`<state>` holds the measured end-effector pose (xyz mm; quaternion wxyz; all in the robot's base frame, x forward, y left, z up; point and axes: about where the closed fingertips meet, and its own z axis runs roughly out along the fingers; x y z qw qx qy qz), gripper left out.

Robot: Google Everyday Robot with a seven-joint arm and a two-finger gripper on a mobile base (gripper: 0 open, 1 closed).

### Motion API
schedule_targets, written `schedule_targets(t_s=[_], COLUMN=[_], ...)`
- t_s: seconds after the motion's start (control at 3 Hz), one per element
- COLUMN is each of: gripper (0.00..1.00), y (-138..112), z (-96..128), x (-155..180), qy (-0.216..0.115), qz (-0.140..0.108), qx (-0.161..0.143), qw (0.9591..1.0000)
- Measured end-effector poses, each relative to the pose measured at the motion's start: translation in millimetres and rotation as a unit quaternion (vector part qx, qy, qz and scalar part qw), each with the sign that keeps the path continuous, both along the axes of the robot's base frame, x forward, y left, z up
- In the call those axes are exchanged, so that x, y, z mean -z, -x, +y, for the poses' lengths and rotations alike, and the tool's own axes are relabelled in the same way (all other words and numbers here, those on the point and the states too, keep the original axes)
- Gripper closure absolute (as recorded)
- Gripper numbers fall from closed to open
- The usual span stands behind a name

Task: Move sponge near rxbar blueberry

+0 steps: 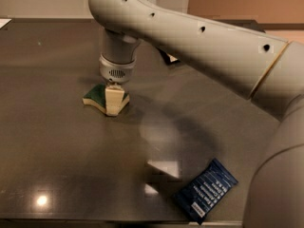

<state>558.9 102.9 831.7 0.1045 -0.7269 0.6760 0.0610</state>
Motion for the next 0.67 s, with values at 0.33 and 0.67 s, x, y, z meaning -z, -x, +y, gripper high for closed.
schedule_targets(t_s=[0.33,0.67], gripper=[0.87,1.00], y=[2,13], z=[-16,-45], x=[-14,-32], qy=[-0.008,-0.012], qz=[-0.001,0.000], qx=[0.002,0.005], qw=[1.0000,0.9999])
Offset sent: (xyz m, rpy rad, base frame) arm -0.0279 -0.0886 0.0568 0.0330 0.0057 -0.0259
